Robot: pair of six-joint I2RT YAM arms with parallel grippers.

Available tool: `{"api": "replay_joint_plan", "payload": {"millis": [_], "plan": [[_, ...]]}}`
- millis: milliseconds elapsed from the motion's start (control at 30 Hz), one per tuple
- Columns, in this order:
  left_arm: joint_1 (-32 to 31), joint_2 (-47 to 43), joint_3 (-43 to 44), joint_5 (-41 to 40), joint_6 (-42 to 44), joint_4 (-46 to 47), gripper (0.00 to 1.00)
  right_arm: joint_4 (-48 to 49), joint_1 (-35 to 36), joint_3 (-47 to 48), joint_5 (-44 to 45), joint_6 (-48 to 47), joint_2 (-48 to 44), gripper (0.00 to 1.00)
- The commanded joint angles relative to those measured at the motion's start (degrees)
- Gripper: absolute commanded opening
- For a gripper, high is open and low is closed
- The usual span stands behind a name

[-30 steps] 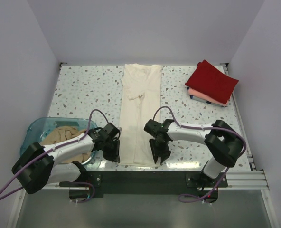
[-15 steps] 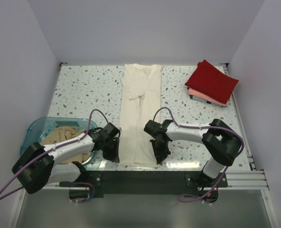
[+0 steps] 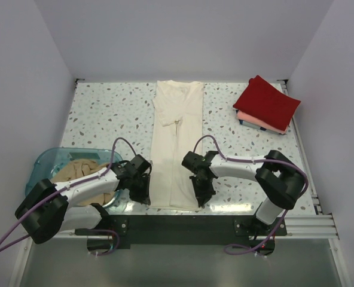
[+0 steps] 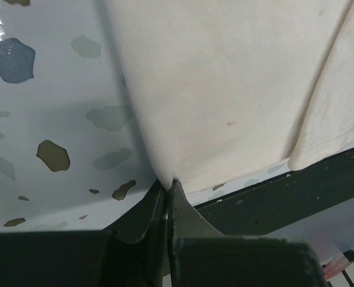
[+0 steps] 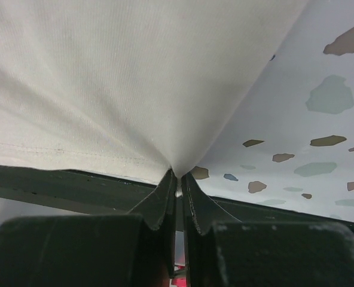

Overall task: Fold and stack the t-shirts
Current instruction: Fold the tshirt

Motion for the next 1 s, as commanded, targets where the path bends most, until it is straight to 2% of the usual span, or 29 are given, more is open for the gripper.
{"api": "replay_joint_plan", "payload": {"millis": [0, 300, 600, 767, 967], "plan": [[-0.48, -1.74, -0.91, -3.33, -0.17, -2.63, 0.0, -3.28, 0.1, -1.14, 2.07, -0.78, -1.29, 0.0], [-0.48, -13.25, -3.19, -2.28, -3.51, -4.57, 0.0, -3.9, 0.01, -1.41, 0.84, -1.14, -4.27, 0.0], [-0.48, -17.56, -4.69, 0.01, -5.45, -6.58, 0.0, -4.34, 0.1, -2.02, -1.36, -0.87, -7.08, 0.0], [-0.56, -22.83, -1.09, -0.34, -7.03, -10.71, 0.0, -7.58, 0.1, -1.5, -0.93, 0.09, -10.77, 0.0], [-0.48, -22.23, 6.82, -4.55, -7.65, -14.93, 0.0, -14.08, 0.1, 4.3, 3.37, 3.08, -16.39, 0.0]]}}
